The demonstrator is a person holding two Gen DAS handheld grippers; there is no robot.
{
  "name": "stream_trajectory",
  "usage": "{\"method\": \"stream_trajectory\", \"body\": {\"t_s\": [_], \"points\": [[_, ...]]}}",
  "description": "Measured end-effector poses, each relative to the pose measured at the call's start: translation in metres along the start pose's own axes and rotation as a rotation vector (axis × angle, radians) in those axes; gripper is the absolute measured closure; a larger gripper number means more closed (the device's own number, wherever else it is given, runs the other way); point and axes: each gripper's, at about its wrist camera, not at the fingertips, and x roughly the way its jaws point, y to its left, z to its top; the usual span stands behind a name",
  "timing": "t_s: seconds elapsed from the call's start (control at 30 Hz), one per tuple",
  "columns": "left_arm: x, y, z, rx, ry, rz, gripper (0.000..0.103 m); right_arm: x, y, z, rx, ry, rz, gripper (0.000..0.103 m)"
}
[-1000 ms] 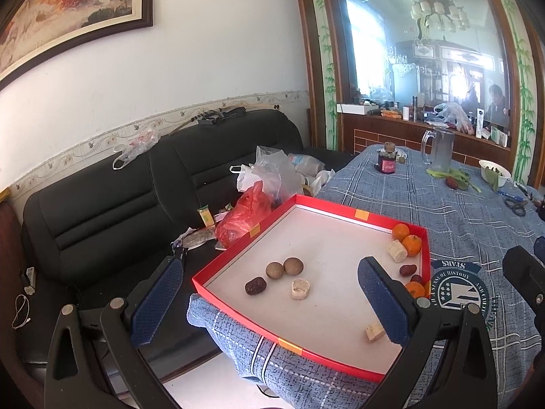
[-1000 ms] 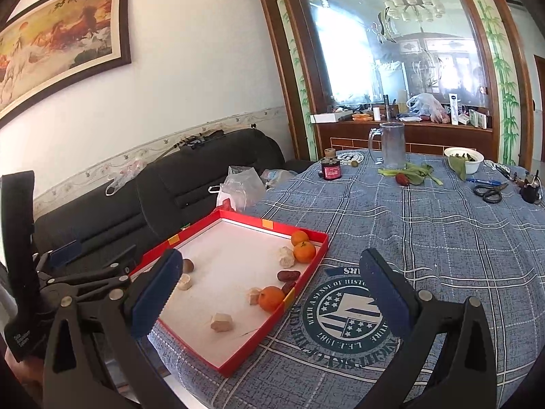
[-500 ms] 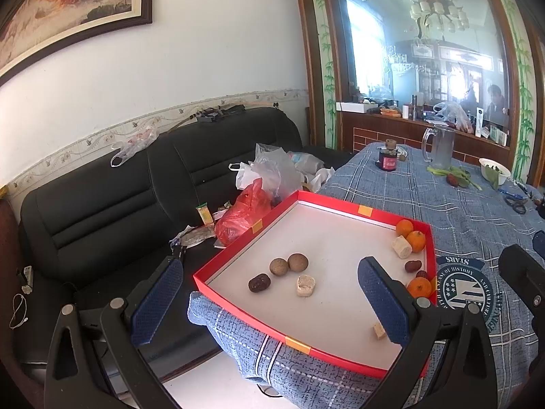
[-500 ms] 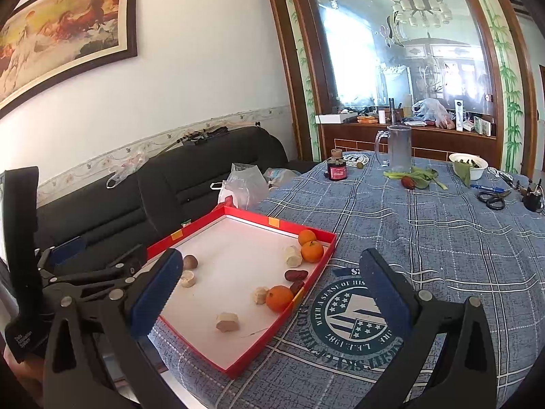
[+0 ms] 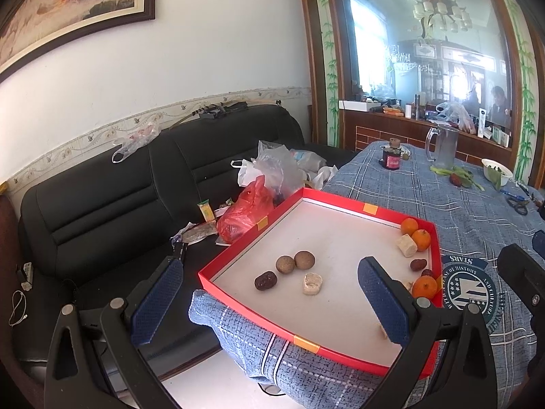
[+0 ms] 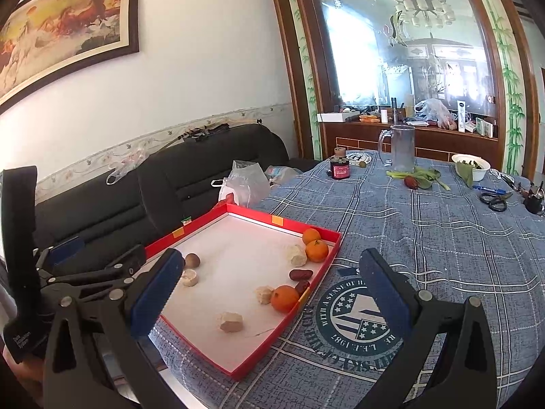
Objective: Organize fruits
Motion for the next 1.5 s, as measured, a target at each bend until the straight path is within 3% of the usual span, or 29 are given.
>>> {"method": "stream_trajectory", "body": {"t_s": [1.5], "points": [[0.005,0.010,-0.002,-0.009,0.004,-0.035,0.000,0.014,0.016,0.008,-0.028,-0.011,-0.010,0.000]]}}
